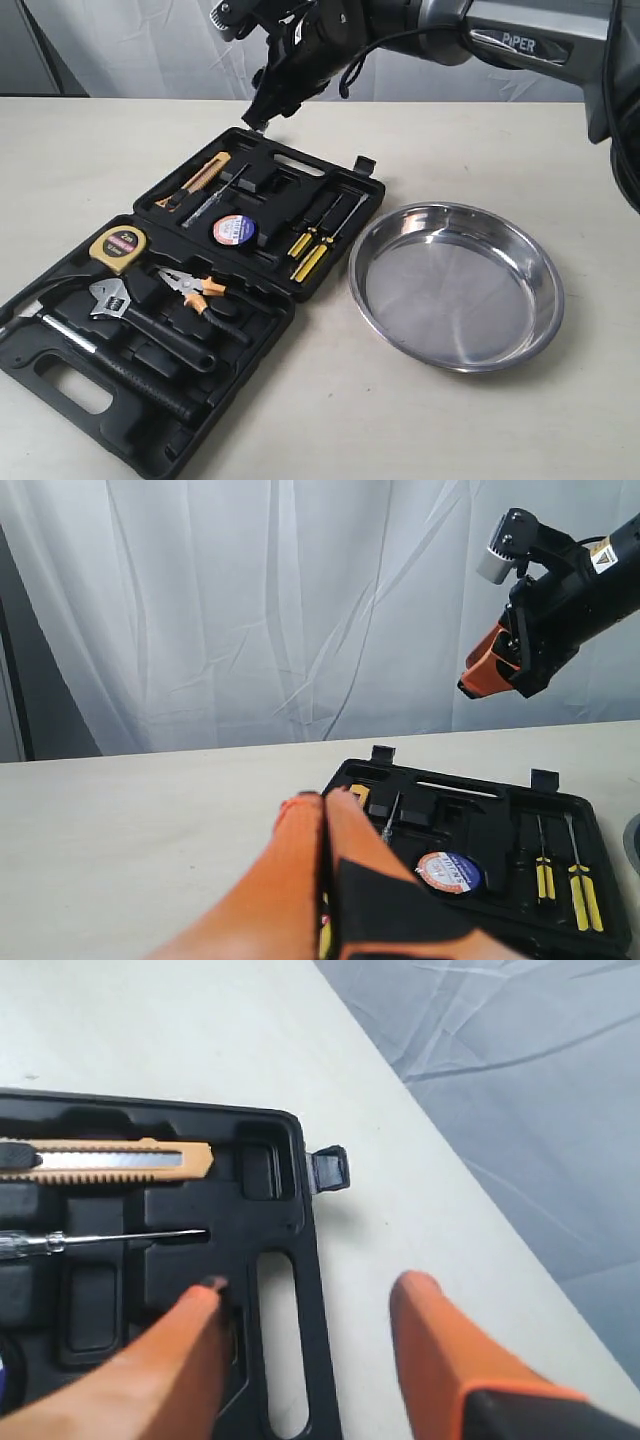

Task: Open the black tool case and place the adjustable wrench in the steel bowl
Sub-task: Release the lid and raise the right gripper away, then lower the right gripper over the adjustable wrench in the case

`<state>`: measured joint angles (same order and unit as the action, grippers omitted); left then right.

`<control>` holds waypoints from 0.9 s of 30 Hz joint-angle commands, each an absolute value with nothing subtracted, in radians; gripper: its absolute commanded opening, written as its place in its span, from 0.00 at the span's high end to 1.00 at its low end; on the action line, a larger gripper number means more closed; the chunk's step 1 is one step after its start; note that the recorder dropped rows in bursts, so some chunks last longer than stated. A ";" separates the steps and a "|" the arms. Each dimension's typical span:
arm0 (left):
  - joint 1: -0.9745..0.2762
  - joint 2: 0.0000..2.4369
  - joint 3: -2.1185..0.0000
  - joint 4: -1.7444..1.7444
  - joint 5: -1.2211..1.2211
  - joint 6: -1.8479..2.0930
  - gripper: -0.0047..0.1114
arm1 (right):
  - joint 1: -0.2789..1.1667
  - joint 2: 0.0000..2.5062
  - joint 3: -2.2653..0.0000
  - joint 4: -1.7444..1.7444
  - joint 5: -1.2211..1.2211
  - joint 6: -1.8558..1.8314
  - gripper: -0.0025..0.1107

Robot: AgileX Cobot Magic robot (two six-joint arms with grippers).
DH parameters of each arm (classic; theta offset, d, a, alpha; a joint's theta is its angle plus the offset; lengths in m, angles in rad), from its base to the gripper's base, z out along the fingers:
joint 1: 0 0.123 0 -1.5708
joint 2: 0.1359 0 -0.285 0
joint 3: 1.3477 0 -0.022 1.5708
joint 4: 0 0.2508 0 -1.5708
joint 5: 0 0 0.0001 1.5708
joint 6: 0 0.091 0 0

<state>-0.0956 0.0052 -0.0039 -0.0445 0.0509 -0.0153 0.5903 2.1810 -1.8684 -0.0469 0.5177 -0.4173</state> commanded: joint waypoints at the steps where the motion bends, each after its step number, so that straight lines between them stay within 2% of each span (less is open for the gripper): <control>1: -0.102 0.000 0.000 -0.039 0.051 -0.016 0.96 | 0.597 2.136 -1.872 0.005 0.557 -0.353 0.55; 2: -0.102 0.000 0.000 -0.039 0.051 -0.016 0.96 | 0.602 2.124 -1.872 0.061 0.582 -0.353 0.59; 4: -0.102 0.000 0.000 -0.039 0.051 -0.016 0.96 | 0.625 2.112 -1.872 0.184 0.635 -0.394 0.74; 6: -0.102 0.000 0.000 -0.039 0.051 -0.016 0.96 | 0.659 2.116 -1.872 0.316 0.695 -0.512 0.96; 7: -0.102 0.000 0.000 -0.039 0.051 -0.016 0.96 | 0.675 2.122 -1.872 0.382 0.722 -0.556 0.98; 10: -0.102 0.000 0.000 -0.039 0.051 -0.016 0.96 | 0.743 2.161 -1.872 0.496 0.751 -0.639 0.95; 15: -0.102 0.000 0.000 -0.039 0.051 -0.016 0.96 | 0.853 2.252 -1.885 0.482 0.684 -0.640 0.95; 27: -0.102 0.000 0.000 -0.039 0.051 -0.016 0.96 | 0.938 2.447 -2.132 0.477 0.727 -0.631 0.95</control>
